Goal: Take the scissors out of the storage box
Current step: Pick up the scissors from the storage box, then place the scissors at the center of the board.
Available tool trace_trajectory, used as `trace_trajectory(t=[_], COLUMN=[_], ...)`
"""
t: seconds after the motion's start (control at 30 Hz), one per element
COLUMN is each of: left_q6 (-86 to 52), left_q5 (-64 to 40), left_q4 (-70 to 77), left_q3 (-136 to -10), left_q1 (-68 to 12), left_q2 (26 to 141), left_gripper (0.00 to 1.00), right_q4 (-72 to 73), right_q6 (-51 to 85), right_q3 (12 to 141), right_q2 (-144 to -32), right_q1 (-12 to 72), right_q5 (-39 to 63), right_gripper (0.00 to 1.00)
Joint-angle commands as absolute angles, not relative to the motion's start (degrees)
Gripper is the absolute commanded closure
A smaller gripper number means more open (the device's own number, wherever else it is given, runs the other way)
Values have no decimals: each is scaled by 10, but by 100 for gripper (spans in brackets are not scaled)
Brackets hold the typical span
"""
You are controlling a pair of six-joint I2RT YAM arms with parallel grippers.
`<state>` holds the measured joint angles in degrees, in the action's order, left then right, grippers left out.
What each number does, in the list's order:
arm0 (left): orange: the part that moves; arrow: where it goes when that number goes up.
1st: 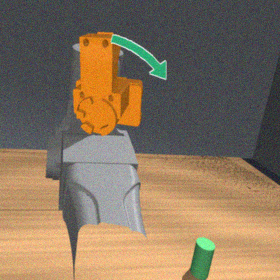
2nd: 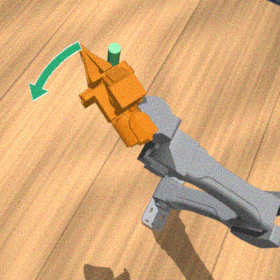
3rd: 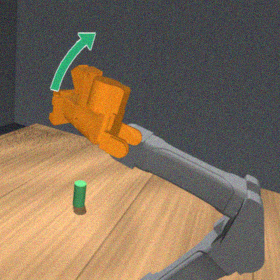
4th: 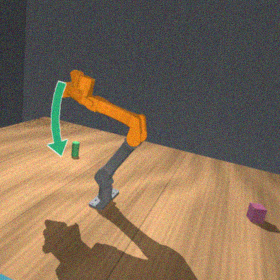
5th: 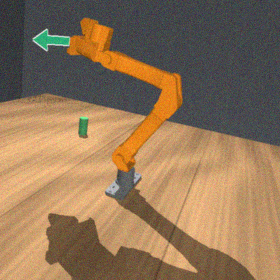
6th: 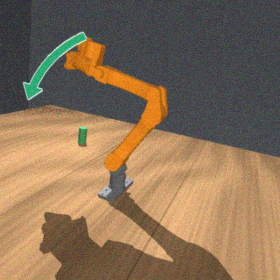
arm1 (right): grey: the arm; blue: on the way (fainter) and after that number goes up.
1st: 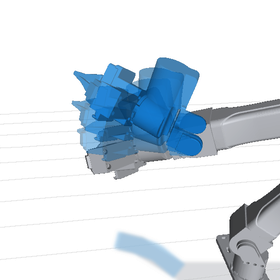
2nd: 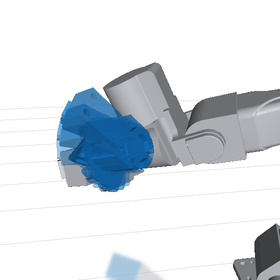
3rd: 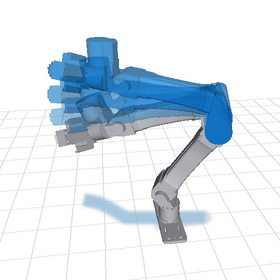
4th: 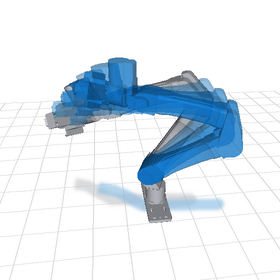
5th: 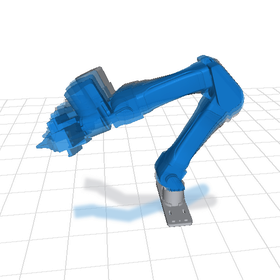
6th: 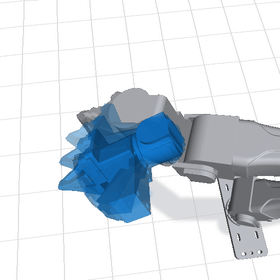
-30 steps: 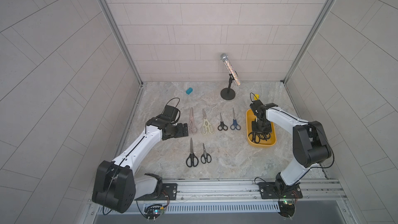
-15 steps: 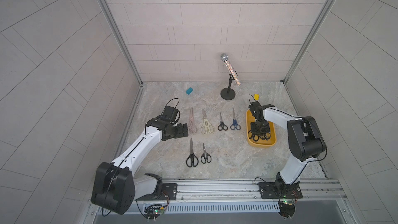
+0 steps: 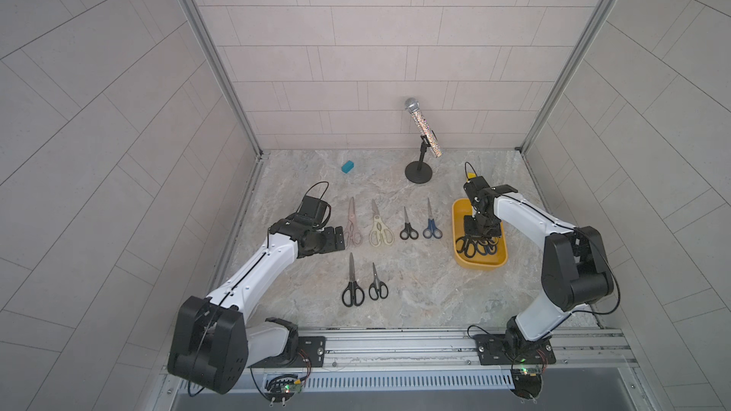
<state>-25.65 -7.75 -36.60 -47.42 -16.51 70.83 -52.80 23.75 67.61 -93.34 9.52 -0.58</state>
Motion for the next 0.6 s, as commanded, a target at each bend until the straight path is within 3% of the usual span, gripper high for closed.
trace_trajectory(t=[0.0,0.27,0.57], left_q6=[-282,-281,-312], left_q5=[-86,-107,-180], left_q4=[-338,-335,-299], left_q3=[-460,-451,-428], left_q1=[-160,-146,-116], left_q2=[692,693,743], left_gripper=[0,0,0], right_q4=[-557,-546,-495], right_q6=[232,287,405], right_q3=[692,668,600], right_q2=[-907,-830,-723], right_q1=[91,104,245], right_q5=[-5,77,131], right_gripper=[100,100,100])
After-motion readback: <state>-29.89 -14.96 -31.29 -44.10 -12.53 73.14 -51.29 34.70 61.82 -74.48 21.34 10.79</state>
